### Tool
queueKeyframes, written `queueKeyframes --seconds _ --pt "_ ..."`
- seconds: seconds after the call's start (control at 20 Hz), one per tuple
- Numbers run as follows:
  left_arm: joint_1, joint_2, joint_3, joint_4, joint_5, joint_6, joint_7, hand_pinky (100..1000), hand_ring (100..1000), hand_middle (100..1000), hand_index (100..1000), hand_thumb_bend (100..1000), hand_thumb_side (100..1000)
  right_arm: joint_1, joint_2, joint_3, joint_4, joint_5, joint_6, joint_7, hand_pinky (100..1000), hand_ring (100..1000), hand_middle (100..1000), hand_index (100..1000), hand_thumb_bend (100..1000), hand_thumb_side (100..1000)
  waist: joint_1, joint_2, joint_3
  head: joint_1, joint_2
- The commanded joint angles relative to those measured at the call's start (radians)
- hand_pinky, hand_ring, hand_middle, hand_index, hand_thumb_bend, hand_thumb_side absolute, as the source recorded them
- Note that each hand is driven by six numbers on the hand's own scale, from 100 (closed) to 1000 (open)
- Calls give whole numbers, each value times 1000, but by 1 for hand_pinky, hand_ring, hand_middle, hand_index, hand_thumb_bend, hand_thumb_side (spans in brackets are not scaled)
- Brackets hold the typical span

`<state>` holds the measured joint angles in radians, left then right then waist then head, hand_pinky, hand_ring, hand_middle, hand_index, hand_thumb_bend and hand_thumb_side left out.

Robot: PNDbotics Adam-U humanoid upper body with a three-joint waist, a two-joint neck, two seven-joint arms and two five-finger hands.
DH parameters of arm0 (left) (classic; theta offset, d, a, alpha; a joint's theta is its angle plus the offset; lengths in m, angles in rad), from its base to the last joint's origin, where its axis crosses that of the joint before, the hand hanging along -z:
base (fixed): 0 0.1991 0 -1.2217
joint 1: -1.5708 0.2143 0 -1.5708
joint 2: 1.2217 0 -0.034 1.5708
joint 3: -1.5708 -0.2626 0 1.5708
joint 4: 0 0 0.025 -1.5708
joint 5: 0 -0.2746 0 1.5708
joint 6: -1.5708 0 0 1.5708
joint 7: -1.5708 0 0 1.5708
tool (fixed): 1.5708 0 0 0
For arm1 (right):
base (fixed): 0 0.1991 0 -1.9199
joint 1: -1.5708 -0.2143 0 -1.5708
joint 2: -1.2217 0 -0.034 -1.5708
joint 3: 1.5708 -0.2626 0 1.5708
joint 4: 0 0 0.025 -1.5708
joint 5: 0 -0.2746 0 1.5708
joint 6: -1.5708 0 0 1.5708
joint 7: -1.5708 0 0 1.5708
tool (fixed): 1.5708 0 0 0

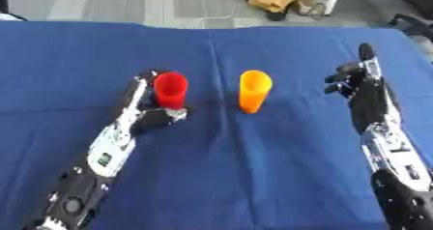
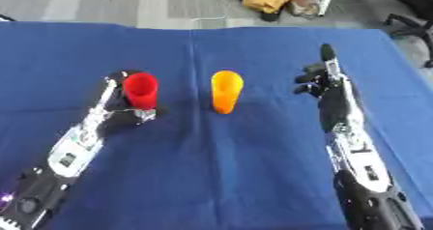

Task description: Pour the contents of one cup into another cup.

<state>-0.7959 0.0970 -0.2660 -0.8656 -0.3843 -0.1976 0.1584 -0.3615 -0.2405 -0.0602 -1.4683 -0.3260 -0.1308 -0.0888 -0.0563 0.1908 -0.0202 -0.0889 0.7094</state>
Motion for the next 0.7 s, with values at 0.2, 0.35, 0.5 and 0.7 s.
queueKeyframes --seconds 0.2,0.35,0.5,0.7 --pt "0 -16 2 39 -44 31 12 236 483 505 751 735 274 -16 -12 -4 -13 2 -1 1 423 519 367 504 421 761 2 -8 -4 -2 -12" --pt "0 -20 6 45 -52 29 30 151 412 436 713 663 243 -16 -12 -5 -13 2 -1 1 423 519 367 504 421 761 1 -8 -6 -2 -13" --pt "4 -20 13 40 -41 20 61 100 345 365 663 591 210 -16 -13 -6 -13 2 -1 1 423 519 367 504 420 761 1 -8 -6 -2 -14" --pt "11 -16 32 6 12 8 124 100 260 277 585 400 166 -15 -14 -8 -13 2 -2 0 423 518 367 504 422 760 2 -11 -4 -5 -14"
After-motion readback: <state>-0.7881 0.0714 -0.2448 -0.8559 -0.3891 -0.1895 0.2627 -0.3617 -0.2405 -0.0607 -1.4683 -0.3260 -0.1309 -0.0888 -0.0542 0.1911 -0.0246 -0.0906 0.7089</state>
